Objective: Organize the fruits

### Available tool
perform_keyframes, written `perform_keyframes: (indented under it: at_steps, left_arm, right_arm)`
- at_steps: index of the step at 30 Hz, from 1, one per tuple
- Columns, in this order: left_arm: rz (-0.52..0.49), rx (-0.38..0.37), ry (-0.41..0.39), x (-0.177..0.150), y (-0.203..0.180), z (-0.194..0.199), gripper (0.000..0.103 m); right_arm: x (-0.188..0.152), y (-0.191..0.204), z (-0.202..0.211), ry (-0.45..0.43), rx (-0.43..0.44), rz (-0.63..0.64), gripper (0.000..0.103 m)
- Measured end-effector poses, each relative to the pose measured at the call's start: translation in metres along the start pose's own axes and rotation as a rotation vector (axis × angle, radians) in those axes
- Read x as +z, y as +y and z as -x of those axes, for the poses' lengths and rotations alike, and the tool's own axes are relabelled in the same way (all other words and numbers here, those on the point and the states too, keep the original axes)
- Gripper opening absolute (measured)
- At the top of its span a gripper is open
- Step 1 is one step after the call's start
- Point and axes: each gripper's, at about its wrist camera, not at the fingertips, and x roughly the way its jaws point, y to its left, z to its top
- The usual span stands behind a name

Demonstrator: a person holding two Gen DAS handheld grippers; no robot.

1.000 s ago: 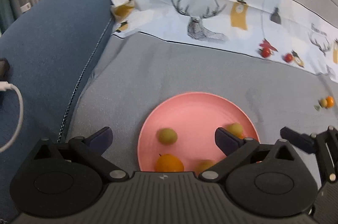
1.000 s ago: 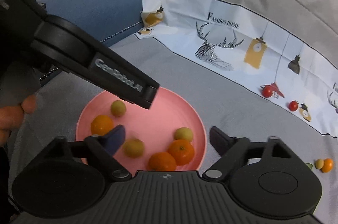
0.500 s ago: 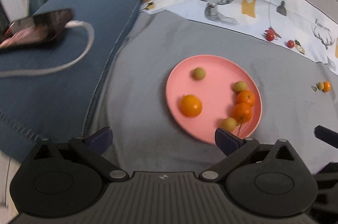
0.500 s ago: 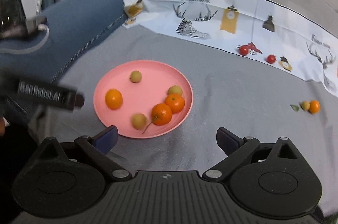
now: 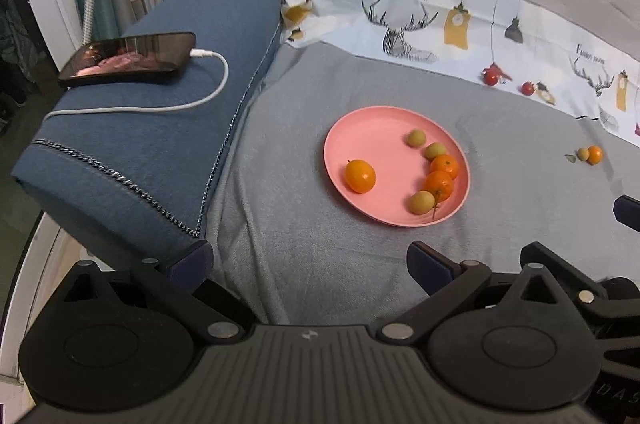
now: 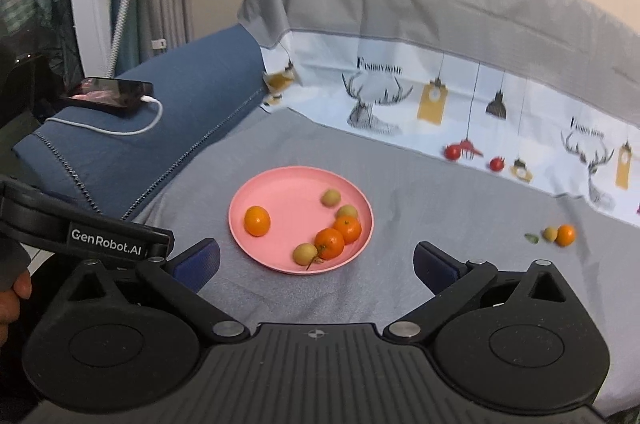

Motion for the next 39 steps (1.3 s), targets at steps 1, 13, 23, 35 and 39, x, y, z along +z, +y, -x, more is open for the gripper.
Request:
perform_keyframes:
  at_steps: [1, 13, 23, 35, 39]
  left_arm:
    - [-0.002, -0.002, -0.006, -0.004, -0.001, 0.006, 0.103]
    - [-0.038, -0.001, -0.097, -0.024, -0.010, 0.049, 0.103]
    - [-0.023, 0.002, -0.120, -0.031, -0.007, 0.066, 0.103]
    - [-0.027, 0.002, -0.132, -0.034, -0.006, 0.072, 0.103]
    - [-0.027, 0.002, -0.132, -0.034, -0.006, 0.072, 0.103]
  right_arm:
    - [-0.001, 0.001, 0.005, -0.009, -0.002, 0.002, 0.102]
    - [-0.012, -0.004, 0.050, -0.090, -0.021, -0.010, 0.102]
    - [-0.018, -0.003, 0.069, -0.124, -0.018, -0.014, 0.102]
    - [-0.020, -0.001, 0.076, -0.141, -0.020, -0.018, 0.102]
    - [-0.021, -0.001, 0.076, -0.142, -0.021, -0.017, 0.102]
